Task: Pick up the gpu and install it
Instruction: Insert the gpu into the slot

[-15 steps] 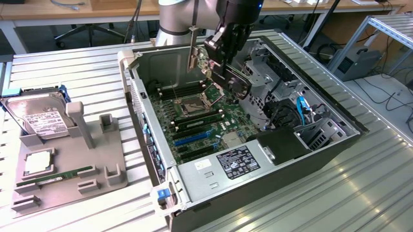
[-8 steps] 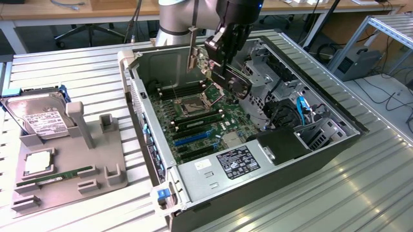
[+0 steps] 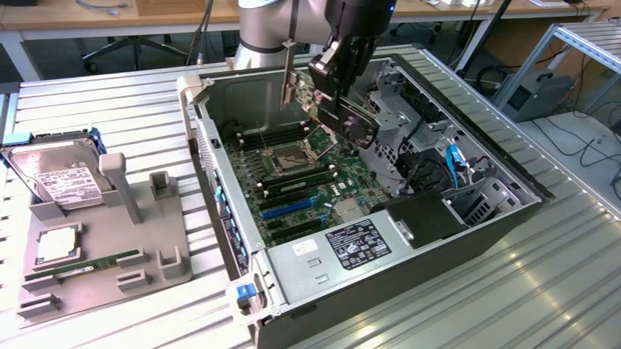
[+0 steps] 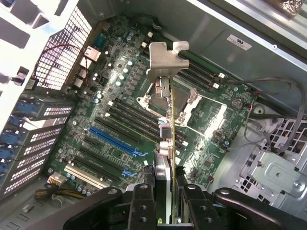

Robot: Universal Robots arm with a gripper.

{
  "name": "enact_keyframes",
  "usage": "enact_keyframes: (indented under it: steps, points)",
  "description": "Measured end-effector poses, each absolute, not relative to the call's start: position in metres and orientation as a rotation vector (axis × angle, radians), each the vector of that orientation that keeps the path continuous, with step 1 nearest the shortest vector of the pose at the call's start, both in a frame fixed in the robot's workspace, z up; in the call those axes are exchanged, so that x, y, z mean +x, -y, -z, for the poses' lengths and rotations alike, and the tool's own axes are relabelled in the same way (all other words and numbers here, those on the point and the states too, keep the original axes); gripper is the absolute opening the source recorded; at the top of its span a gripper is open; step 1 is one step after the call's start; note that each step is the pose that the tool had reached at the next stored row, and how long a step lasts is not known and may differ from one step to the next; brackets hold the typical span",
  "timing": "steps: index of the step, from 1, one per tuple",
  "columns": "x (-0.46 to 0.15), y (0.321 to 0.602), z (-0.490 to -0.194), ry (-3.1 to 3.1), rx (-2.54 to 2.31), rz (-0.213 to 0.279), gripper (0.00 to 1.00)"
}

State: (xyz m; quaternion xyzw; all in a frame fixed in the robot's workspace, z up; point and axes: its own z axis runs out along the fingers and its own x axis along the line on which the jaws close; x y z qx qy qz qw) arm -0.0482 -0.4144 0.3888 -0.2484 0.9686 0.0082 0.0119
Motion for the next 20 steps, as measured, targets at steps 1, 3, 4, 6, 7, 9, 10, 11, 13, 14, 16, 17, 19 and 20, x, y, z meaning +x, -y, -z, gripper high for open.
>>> enact_keyframes:
  steps: [1, 3, 4, 6, 7, 9, 10, 11, 13, 14, 16, 17, 19, 20]
  points:
    - [-0.0481, 0.4144, -0.3888, -3.019, -0.779, -0.026, 0.27]
    - [-0.0482, 0.4144, -0.3888, -3.017, -0.787, -0.026, 0.27]
    - [-0.0482, 0.4144, -0.3888, -3.016, -0.791, -0.026, 0.27]
    - [-0.0481, 0.4144, -0.3888, -3.013, -0.803, -0.026, 0.27]
    - [-0.0481, 0.4144, -0.3887, -3.011, -0.811, -0.026, 0.27]
    - [-0.0481, 0.4144, -0.3887, -3.007, -0.825, -0.026, 0.27]
    - [-0.0482, 0.4144, -0.3887, -3.005, -0.832, -0.026, 0.27]
    - [-0.0482, 0.4144, -0.3887, -3.004, -0.837, -0.026, 0.27]
    - [-0.0482, 0.4144, -0.3887, -3.001, -0.845, -0.026, 0.27]
    - [-0.0481, 0.4144, -0.3887, -3.0, -0.849, -0.026, 0.27]
    - [-0.0481, 0.4144, -0.3887, -2.998, -0.858, -0.027, 0.27]
    - [-0.0481, 0.4144, -0.3887, -2.996, -0.863, -0.027, 0.27]
    - [-0.0482, 0.4144, -0.3887, -2.994, -0.872, -0.027, 0.27]
    - [-0.0482, 0.4144, -0.3887, -2.992, -0.879, -0.027, 0.27]
